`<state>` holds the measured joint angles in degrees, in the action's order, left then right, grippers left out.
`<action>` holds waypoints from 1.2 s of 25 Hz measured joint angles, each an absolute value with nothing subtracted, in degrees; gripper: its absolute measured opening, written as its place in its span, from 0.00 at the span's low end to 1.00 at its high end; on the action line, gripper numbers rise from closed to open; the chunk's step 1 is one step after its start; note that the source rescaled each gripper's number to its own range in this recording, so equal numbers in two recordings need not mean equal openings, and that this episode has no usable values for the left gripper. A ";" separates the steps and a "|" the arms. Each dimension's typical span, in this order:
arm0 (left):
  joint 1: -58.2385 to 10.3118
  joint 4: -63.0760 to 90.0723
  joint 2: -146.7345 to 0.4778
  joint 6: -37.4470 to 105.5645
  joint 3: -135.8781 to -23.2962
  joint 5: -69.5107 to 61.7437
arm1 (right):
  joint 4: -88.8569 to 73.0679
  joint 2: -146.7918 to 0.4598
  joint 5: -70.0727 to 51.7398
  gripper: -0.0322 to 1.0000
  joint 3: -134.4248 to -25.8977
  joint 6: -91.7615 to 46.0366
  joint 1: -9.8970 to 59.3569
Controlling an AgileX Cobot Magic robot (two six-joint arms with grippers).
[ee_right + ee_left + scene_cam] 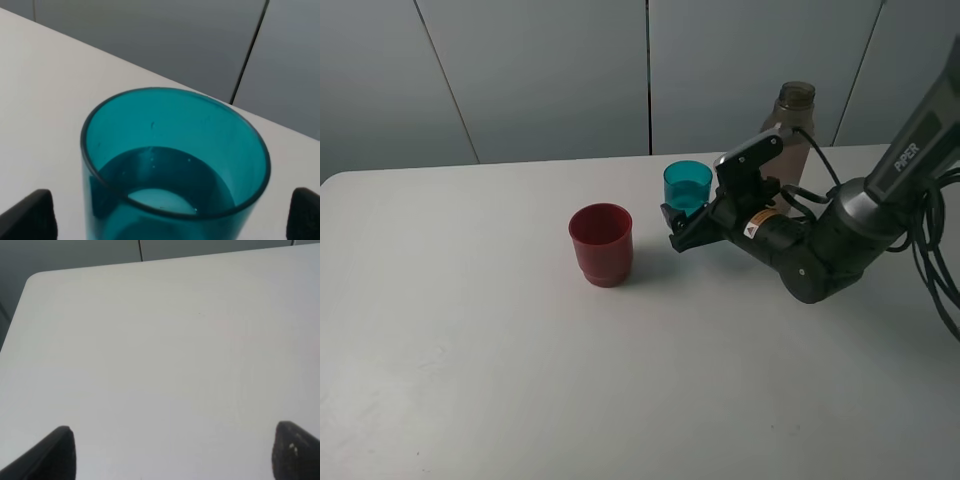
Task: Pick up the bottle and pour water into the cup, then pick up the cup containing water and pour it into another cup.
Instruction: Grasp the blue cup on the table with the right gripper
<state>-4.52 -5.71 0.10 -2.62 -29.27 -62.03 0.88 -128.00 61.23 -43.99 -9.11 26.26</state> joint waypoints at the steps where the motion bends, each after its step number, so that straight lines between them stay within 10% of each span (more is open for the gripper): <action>1: -4.52 -5.71 0.10 -2.62 -29.27 -62.03 | 0.77 -128.63 61.23 1.00 -44.59 -9.11 26.62; 30: -4.52 -5.71 0.10 -2.62 -29.27 -62.03 | -2.62 -132.73 57.94 1.00 -50.87 -9.93 28.34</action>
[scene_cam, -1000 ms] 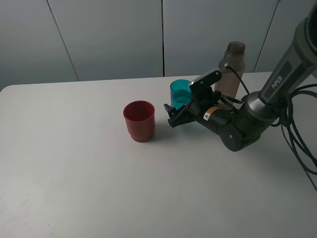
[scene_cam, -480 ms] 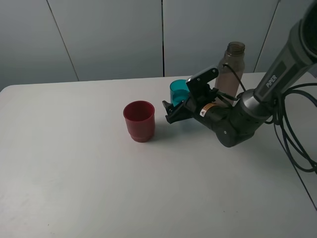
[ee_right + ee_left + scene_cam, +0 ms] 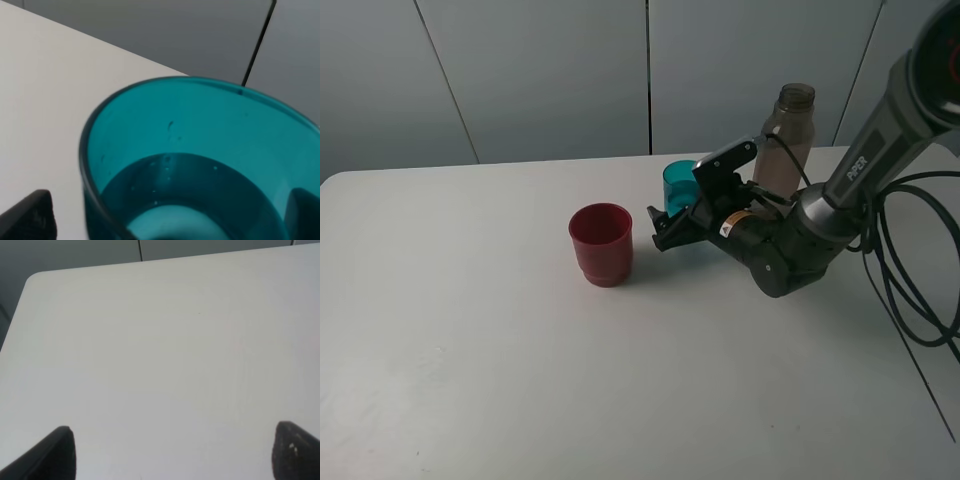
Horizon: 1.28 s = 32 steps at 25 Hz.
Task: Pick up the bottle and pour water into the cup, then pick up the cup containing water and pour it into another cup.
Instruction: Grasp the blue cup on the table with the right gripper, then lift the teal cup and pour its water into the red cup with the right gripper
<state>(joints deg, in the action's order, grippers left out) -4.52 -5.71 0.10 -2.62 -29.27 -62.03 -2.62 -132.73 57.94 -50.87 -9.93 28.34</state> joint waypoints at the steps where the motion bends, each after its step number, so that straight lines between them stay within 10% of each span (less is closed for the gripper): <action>1: -4.52 -5.71 0.10 -2.62 -29.27 -62.03 | -2.62 -132.73 57.94 1.00 -50.87 -9.97 28.34; 14: -4.52 -5.71 0.10 -2.62 -29.27 -62.03 | -4.09 -133.31 56.63 1.00 -53.24 -9.41 28.59; 16: -4.52 -5.71 0.10 -2.62 -29.27 -62.03 | -4.09 -133.45 56.50 0.75 -53.33 -9.41 28.59; 18: -4.52 -5.71 0.10 -2.62 -29.27 -62.03 | -4.28 -133.45 56.50 0.17 -53.33 -9.12 28.59; 32: -4.52 -5.71 0.10 -2.62 -29.27 -62.03 | -3.70 -133.34 55.81 0.14 -53.46 -9.02 28.93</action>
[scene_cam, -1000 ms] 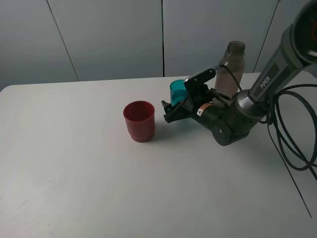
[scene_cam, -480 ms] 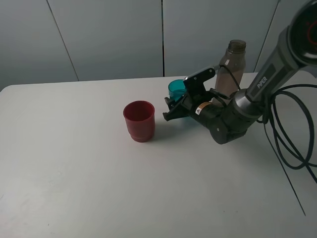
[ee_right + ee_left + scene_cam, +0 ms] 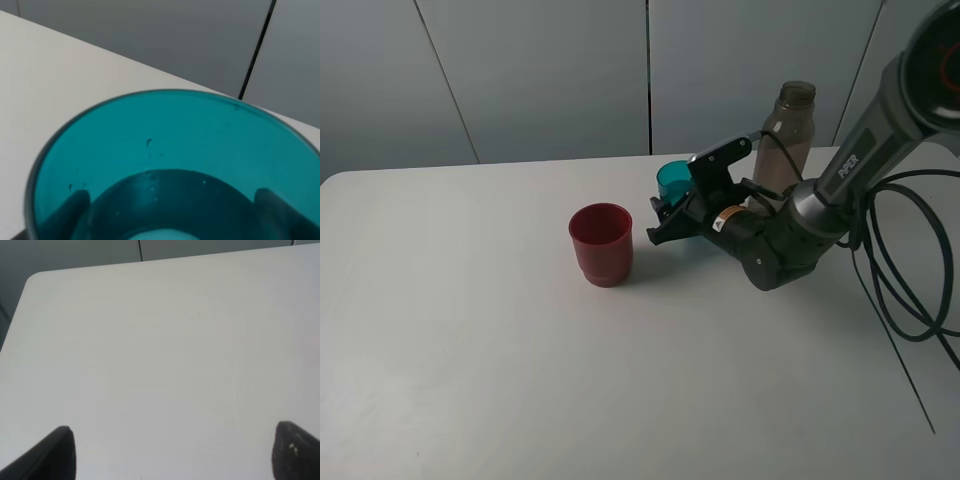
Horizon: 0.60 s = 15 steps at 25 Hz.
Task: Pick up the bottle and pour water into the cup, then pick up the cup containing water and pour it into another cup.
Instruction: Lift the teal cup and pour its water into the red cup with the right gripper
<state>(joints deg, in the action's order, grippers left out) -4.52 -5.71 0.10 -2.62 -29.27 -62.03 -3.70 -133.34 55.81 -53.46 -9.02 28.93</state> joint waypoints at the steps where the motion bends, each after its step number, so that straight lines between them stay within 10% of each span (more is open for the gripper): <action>1: -4.52 -5.71 0.10 -2.62 -29.27 -62.03 | -3.70 -133.24 55.67 0.14 -53.46 -9.02 29.02; 15: -4.52 -5.71 0.10 -2.62 -29.27 -62.03 | 1.94 -122.22 50.00 0.14 -45.91 -8.22 29.06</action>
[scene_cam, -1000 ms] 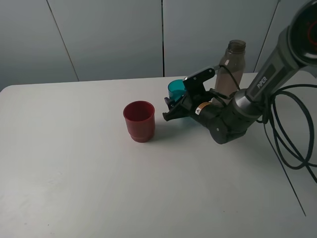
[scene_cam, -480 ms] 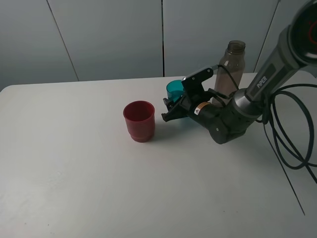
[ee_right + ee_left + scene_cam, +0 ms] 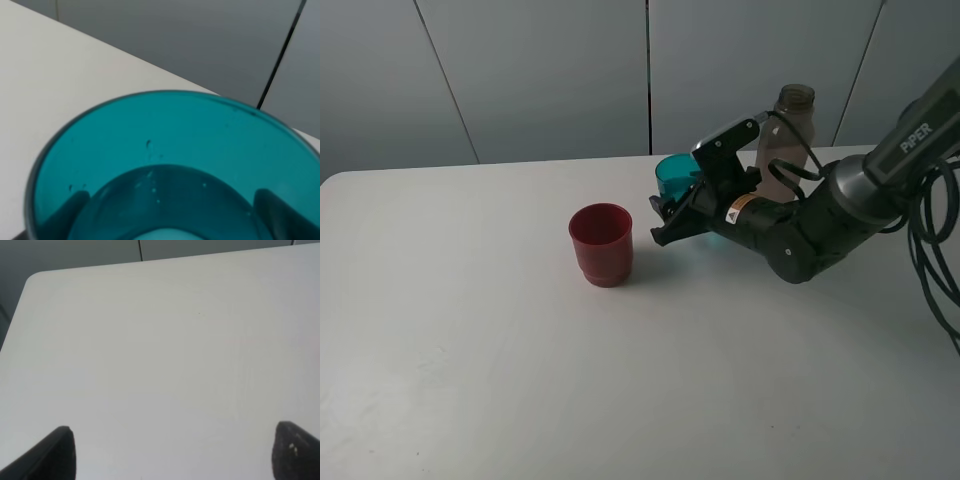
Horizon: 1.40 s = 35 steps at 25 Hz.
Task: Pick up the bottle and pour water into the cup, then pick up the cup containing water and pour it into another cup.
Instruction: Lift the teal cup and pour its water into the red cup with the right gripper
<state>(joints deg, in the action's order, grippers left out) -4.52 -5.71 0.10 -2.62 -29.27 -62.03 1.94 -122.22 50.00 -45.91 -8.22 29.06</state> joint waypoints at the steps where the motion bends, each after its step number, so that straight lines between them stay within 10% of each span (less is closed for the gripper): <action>1: -4.52 -5.71 0.10 -2.62 -29.27 -62.03 | 2.59 -121.42 49.30 0.14 -45.37 -8.12 29.06; 35: -4.52 -5.71 0.10 -2.50 -29.27 -62.03 | 30.00 -100.67 10.88 0.14 -51.80 12.55 34.72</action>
